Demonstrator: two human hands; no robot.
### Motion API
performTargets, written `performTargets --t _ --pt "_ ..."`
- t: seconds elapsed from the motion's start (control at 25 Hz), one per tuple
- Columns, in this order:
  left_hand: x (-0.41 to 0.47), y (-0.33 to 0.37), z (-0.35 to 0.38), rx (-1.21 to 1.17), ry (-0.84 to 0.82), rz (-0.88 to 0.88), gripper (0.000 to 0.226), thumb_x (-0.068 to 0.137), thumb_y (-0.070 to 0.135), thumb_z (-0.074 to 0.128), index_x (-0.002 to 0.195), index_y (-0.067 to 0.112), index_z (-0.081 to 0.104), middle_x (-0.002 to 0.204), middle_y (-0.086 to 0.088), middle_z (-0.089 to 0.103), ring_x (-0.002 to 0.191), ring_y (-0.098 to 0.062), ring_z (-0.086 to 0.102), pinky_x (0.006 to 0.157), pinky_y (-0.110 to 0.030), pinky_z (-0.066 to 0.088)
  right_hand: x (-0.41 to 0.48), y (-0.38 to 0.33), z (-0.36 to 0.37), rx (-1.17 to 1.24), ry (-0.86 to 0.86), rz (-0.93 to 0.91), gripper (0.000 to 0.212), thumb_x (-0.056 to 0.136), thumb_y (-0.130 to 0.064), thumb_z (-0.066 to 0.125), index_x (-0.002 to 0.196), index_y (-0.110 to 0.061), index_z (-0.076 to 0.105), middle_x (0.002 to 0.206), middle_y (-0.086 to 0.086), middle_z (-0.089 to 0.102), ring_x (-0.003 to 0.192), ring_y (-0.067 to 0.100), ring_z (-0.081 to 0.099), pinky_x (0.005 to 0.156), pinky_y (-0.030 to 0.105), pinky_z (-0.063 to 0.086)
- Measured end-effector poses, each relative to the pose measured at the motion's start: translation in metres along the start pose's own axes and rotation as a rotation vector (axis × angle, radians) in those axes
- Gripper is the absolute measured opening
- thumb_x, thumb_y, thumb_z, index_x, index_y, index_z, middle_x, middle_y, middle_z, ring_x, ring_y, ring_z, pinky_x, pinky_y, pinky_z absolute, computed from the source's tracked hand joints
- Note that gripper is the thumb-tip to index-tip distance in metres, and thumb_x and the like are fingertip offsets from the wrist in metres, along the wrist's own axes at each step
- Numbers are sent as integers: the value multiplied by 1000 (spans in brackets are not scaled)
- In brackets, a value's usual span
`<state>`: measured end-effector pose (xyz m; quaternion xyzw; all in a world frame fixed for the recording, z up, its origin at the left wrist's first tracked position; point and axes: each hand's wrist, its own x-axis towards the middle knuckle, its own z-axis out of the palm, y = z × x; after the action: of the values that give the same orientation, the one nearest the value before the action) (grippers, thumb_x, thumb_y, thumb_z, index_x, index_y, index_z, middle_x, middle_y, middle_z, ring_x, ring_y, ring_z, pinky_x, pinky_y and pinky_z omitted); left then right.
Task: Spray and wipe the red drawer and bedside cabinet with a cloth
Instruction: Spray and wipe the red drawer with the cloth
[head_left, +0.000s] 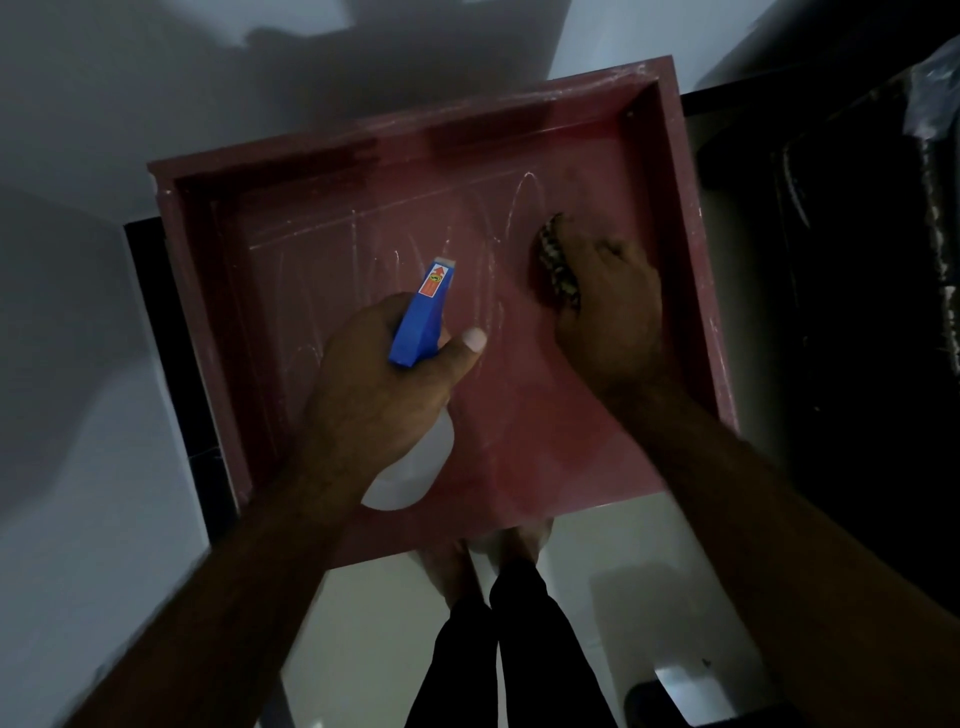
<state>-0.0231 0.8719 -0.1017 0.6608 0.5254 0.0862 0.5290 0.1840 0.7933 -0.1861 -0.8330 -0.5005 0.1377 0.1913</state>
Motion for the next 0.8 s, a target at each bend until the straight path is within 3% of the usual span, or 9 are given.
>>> performTargets --t 0.08,0.28,0.44,0.68,0.8 --pt "1 0 0 24 -1 12 36 91 42 74 78 13 56 67 -9 63 67 -31 70 73 -54 60 -1 -10 3 -10 30 64 69 80 -2 57 149 -9 55 136 12 68 116 41 59 94 47 50" --pt "4 2 2 -5 -8 -24 36 91 41 74 79 12 56 69 -11 64 68 -32 70 73 -55 59 -4 -24 9 -15 -106 -179 64 83 -4 60 147 -11 58 139 7 67 110 39 61 90 48 52" --pt "6 3 0 14 -28 -14 41 91 44 72 80 9 55 71 -15 63 70 -34 69 73 -50 60 9 -9 3 -18 32 55 65 84 -10 53 149 -10 54 134 12 68 114 40 59 92 46 49" --pt "11 6 0 -40 1 -38 41 80 51 71 79 13 55 75 -18 63 72 -41 69 74 -59 58 9 -19 7 9 -94 -174 66 82 -5 57 148 -10 57 140 8 65 116 39 59 92 51 52" --pt "13 5 -1 -27 -7 -37 44 76 62 69 80 20 55 71 -11 64 68 -35 70 72 -58 59 16 -6 4 -11 -8 -6 71 80 -2 60 150 -10 53 140 9 65 117 39 58 95 46 50"
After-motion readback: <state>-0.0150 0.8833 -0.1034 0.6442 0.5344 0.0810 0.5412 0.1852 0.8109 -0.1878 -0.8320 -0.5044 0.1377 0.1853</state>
